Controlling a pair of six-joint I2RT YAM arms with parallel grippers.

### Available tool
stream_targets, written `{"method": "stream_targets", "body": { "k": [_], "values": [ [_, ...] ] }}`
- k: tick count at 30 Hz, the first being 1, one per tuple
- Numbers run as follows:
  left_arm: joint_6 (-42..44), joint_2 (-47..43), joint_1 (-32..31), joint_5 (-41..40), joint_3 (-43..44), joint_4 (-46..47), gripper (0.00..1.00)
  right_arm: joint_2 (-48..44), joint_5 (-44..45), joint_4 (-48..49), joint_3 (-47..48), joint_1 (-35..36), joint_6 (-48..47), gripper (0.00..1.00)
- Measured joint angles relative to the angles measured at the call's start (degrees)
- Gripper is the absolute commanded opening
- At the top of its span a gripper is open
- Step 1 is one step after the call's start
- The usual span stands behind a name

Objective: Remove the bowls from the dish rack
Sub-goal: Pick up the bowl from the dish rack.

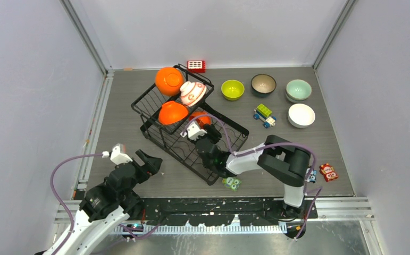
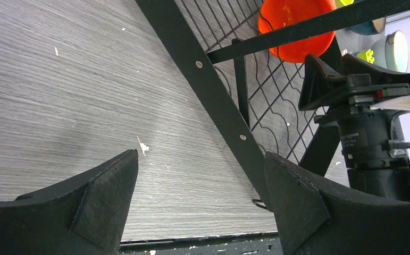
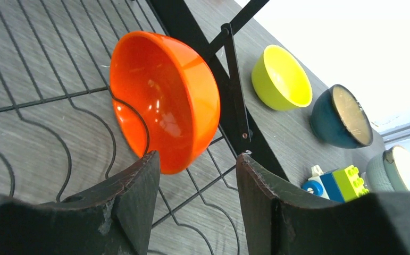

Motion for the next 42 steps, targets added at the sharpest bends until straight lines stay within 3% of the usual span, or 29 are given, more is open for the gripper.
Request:
{"method": "stream_targets", "body": {
  "k": [8,22,31,42],
  "values": [
    [0.0,0.0,0.0,-0.2,0.0,-0.4,0.89,7.1,3.4,7.1,3.1,-0.6,-6.4,0.49],
    [-0.1,0.0,0.0,-0.4,0.0,-0.4,0.89,7.7,2.4,9.7,3.1,-3.0,-8.5,0.25],
    [-0.2,0.1,0.0,-0.4,0.0,-0.4,0.89,7.7,1.8,11.1,3.1,-3.0,-9.1,0.02],
    [-0.2,0.1,0.0,-0.4,0.0,-0.5,0.89,8.4,1.7,15.2,2.4,-3.1,-12.1,0.01]
  ]
}}
